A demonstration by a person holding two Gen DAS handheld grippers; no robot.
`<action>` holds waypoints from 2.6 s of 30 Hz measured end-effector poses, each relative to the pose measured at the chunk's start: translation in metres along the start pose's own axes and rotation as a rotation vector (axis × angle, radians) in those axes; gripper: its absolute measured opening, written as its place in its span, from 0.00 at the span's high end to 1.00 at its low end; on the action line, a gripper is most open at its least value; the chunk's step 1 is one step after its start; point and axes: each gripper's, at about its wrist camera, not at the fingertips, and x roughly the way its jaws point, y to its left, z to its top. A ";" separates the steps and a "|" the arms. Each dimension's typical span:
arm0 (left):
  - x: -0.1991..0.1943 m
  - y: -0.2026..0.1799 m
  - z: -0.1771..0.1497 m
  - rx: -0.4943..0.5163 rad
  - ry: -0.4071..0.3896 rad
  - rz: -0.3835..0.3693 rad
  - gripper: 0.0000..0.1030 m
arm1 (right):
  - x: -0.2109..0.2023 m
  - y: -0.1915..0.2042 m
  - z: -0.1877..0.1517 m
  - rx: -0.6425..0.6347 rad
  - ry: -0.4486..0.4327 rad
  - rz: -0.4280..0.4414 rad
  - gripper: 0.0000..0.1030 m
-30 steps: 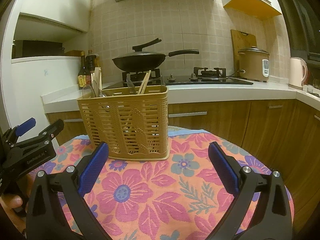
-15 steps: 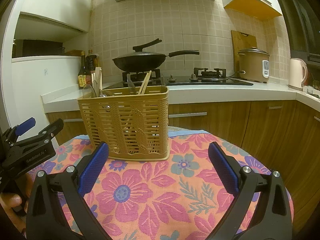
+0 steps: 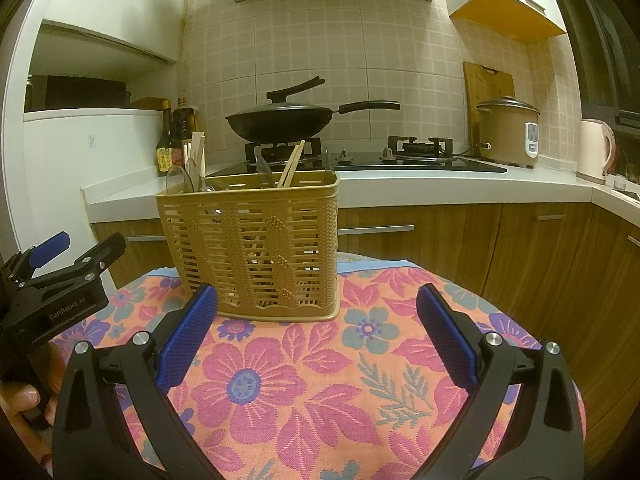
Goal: Organize utensils
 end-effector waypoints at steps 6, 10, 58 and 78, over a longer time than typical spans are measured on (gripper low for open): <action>0.000 0.000 0.000 -0.003 0.001 -0.001 0.07 | 0.000 0.000 0.000 -0.002 0.001 0.000 0.08; -0.001 0.000 -0.001 -0.001 0.000 0.001 0.07 | 0.001 0.000 0.000 -0.003 0.001 0.000 0.08; 0.003 -0.008 -0.003 0.033 0.028 -0.019 0.07 | 0.005 -0.006 -0.001 -0.010 0.021 0.012 0.08; 0.005 -0.004 -0.001 0.012 0.028 0.020 0.07 | 0.008 -0.006 -0.001 -0.021 0.032 0.010 0.08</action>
